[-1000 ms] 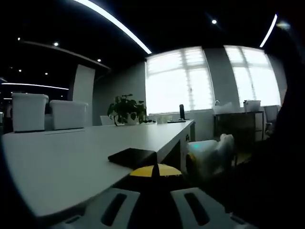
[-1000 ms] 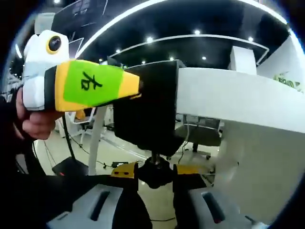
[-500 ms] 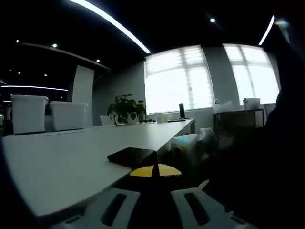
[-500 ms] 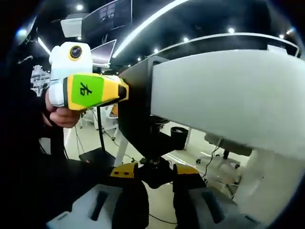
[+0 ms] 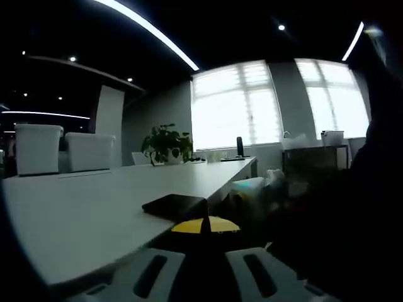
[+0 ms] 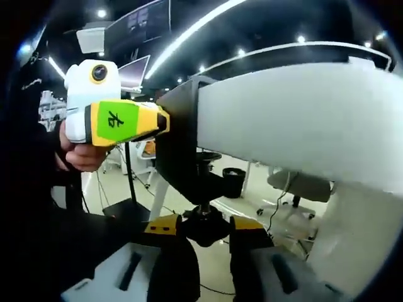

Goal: Clamp the fixed fixture on the desktop, loosen the retaining clip, secure it to the edge of the desk, and tighten the retaining clip.

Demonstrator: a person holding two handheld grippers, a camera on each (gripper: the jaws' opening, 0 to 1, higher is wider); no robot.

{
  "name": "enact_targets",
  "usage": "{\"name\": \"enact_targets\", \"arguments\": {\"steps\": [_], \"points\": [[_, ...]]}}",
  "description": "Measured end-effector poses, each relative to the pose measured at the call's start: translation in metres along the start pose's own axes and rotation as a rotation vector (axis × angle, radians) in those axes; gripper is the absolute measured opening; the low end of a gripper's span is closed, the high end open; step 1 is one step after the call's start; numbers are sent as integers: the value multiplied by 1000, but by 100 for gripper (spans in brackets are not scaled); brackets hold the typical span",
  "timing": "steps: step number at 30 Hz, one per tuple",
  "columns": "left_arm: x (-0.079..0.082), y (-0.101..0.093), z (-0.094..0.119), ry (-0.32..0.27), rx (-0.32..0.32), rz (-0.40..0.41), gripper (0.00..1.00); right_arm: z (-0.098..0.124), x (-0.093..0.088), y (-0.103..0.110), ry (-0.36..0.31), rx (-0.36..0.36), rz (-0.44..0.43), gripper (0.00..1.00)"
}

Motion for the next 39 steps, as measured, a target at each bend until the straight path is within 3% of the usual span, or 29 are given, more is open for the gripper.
{"name": "enact_targets", "arguments": {"steps": [2,7,10,13,18,21,27,32,39], "points": [[0,1,0,-1,-1,3,1,7,1,4,4,-62,-16,32],[0,3,-1,9,4,-3,1,19,5,12,-8,-344,-39,41],[-1,3,-1,14,3,-8,1,19,5,14,-27,-524,-85,57],[-2,3,-1,14,1,-10,1,16,0,25,2,-629,-128,51],[-1,1,0,6,-3,7,1,10,-6,38,27,-656,-135,46],[0,0,0,6,-6,10,1,11,-6,36,32,-673,-129,41],[0,0,0,4,-9,14,1,6,-5,35,33,-684,-137,42],[-1,0,0,3,-9,14,1,5,-3,36,38,-700,-111,23],[-1,0,0,7,-8,4,1,7,-3,35,44,-674,-127,21]]}}
Point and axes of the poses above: the point that each gripper's makers call its tool centre point, and the gripper's own axes: z roughly backward along the fingers, y roughly to its left, x roughly out of its top, the point moved 6 cm from there along z, roughly backward along the fingers, and after that the axes turned 9 degrees about -x, right-handed, at the moved point
